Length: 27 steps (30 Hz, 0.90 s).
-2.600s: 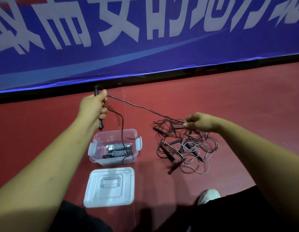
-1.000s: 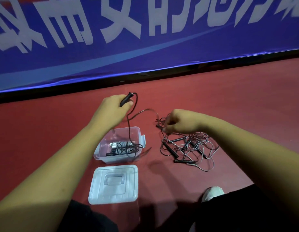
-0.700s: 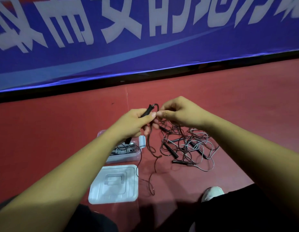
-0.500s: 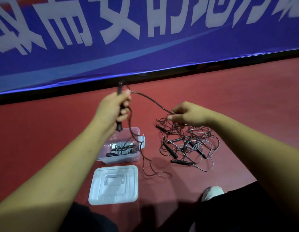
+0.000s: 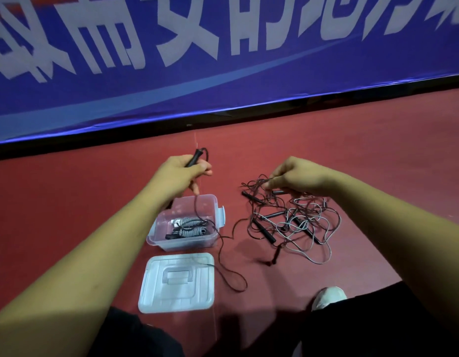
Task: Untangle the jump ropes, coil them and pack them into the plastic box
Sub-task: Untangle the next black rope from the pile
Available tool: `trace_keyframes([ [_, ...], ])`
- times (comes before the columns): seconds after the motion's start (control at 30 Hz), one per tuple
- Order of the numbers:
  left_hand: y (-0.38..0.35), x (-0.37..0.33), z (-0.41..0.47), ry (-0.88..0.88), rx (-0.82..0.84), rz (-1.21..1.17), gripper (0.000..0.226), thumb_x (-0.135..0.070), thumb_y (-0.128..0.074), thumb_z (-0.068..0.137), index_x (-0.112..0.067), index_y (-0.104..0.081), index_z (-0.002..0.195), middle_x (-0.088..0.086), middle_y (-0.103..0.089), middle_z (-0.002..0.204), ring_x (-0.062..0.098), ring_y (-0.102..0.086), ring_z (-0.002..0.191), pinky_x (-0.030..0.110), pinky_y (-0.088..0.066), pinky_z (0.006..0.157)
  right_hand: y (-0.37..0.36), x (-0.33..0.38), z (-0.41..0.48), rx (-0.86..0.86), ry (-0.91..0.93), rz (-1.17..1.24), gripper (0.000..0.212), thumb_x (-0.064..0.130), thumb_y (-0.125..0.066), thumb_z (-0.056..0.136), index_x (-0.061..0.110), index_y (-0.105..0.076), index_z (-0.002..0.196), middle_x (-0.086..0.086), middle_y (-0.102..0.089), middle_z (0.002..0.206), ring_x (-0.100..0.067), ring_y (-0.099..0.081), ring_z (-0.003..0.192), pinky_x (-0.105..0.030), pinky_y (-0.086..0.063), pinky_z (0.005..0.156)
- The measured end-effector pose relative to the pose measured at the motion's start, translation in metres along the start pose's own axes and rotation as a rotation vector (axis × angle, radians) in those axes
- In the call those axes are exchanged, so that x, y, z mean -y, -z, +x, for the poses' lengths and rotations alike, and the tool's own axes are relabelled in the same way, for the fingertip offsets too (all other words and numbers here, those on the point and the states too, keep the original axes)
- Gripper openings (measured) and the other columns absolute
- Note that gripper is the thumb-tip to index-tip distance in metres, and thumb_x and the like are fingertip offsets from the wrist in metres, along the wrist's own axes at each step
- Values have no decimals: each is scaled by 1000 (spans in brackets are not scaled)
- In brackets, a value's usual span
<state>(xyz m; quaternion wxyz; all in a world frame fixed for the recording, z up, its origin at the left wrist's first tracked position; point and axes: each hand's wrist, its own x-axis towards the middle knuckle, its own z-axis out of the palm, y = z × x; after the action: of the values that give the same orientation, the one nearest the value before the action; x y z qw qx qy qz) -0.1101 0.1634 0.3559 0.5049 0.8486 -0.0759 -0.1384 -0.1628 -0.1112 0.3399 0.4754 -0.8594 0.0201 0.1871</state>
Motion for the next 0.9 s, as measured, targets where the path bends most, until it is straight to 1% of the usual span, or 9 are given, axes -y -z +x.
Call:
trace_keyframes([
  [0.13, -24, -14, -13, 59, 299, -110, 23, -27, -49, 103, -12, -66, 108, -2, -76, 101, 13, -61, 52, 14, -23, 36, -25, 35, -3, 4, 130, 101, 29, 18, -68, 91, 15, -68, 62, 1, -33, 49, -15, -27, 44, -23, -24, 44],
  [0.23, -33, -16, -19, 57, 459, -164, 24, -28, -48, 102, -9, -61, 97, 7, -67, 73, 10, -49, 42, 14, -22, 32, -22, 41, -6, -38, 161, 148, 27, 14, -64, 93, 13, -66, 66, 0, -35, 49, -13, -28, 42, -21, -25, 42],
  [0.33, -25, -23, -16, 21, 311, -456, 19, -19, -51, 100, -13, -52, 82, -3, -42, 59, 4, -29, 41, 13, -16, 32, -8, 25, -10, -10, 143, -55, 24, 19, -66, 93, 11, -68, 70, 0, -44, 51, -13, -37, 45, -20, -31, 45],
  [0.5, 12, -21, -1, 1, 43, -894, 21, -18, -52, 96, -16, -45, 77, -7, -35, 56, 3, -28, 40, 14, -16, 30, 20, -23, -9, 49, 1, -114, 20, 9, -64, 92, 0, -72, 76, -17, -68, 73, -12, -57, 64, -25, -45, 68],
  [0.57, 20, -16, 3, 96, 11, -872, 23, -19, -50, 99, -15, -46, 77, -7, -36, 55, 3, -29, 39, 14, -17, 30, 25, -36, -7, 29, -40, 5, 18, 13, -66, 91, -3, -72, 85, -23, -70, 84, -24, -60, 76, -37, -47, 78],
  [0.63, 22, -10, 6, 228, 38, -784, 22, -19, -49, 101, -13, -49, 79, -4, -44, 59, 4, -33, 38, 13, -18, 29, 23, -43, -5, 35, -82, 77, 29, 26, -71, 84, -3, -71, 87, -19, -66, 74, -26, -59, 69, -36, -48, 71],
  [0.7, 20, 0, 9, 297, 5, -493, 17, -17, -49, 102, -11, -55, 87, 4, -60, 77, 6, -47, 37, 14, -21, 29, 17, -42, -5, 72, -108, 120, 30, 31, -70, 80, 1, -71, 83, -11, -56, 60, -20, -52, 55, -30, -44, 59],
  [0.8, 16, 9, 7, 218, -78, -9, 7, -16, -52, 101, -13, -58, 100, 7, -69, 107, 10, -59, 42, 17, -29, 34, 6, -25, -2, 65, -54, 88, 22, 24, -71, 87, 10, -72, 71, -5, -38, 54, -16, -37, 46, -26, -33, 51],
  [0.9, 0, 2, -2, 86, 124, -101, 16, -16, -55, 100, -10, -63, 112, 4, -74, 109, 11, -59, 47, 15, -28, 35, -13, 7, -2, 14, 63, 49, 18, 24, -72, 88, 14, -77, 75, -2, -35, 51, -14, -26, 46, -22, -22, 47],
])
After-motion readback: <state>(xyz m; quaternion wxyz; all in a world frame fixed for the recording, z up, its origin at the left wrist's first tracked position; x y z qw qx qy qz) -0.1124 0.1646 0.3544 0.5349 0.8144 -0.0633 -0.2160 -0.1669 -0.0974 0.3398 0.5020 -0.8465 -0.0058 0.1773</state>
